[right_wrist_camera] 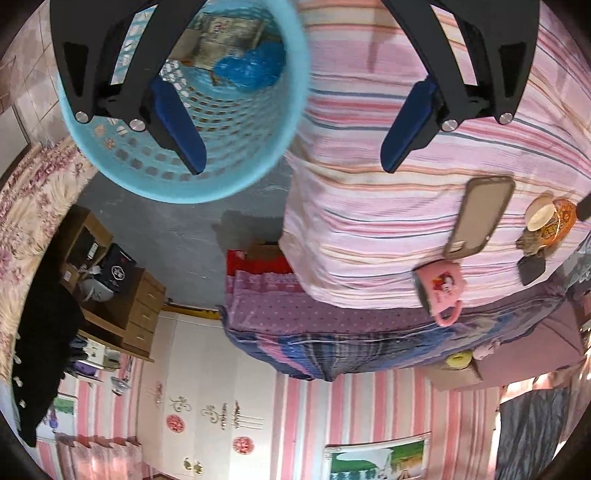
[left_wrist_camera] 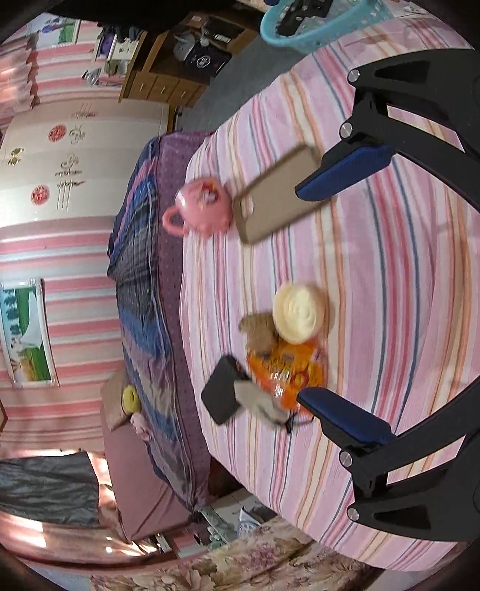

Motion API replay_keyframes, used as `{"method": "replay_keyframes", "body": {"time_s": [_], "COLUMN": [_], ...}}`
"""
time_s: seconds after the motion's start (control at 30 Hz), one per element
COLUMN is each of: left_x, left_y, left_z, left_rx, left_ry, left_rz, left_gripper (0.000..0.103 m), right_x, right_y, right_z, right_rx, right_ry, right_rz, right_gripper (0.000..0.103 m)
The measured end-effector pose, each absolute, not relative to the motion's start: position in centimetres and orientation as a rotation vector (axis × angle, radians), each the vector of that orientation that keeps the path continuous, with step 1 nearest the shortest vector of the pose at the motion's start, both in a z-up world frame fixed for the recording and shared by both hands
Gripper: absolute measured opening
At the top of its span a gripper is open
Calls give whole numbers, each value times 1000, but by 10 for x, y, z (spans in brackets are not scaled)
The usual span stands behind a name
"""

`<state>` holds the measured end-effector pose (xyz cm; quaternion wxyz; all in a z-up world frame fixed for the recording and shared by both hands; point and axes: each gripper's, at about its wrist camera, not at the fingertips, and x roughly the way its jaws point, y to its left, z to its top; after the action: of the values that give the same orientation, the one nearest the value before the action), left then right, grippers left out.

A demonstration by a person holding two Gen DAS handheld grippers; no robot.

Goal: Collect trash
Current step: 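Move both open tools back over the bed toward the snack wrapper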

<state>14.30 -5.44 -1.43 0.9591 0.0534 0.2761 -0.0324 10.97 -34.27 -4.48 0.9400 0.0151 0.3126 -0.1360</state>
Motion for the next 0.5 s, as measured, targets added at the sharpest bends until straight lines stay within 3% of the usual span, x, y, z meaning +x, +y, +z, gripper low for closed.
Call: {"method": "replay_keyframes", "body": {"time_s": [0.5], "left_x": [167], "left_y": [23], "left_z": [-33], "left_rx": [82], "left_ry": [610], "left_rz": [10], "left_gripper": [97], "right_x": [138], "right_y": [-278], "right_z": [-51], "right_rx": [-40], "right_ry": [676], "right_rz": [-180], "right_gripper": [93]}}
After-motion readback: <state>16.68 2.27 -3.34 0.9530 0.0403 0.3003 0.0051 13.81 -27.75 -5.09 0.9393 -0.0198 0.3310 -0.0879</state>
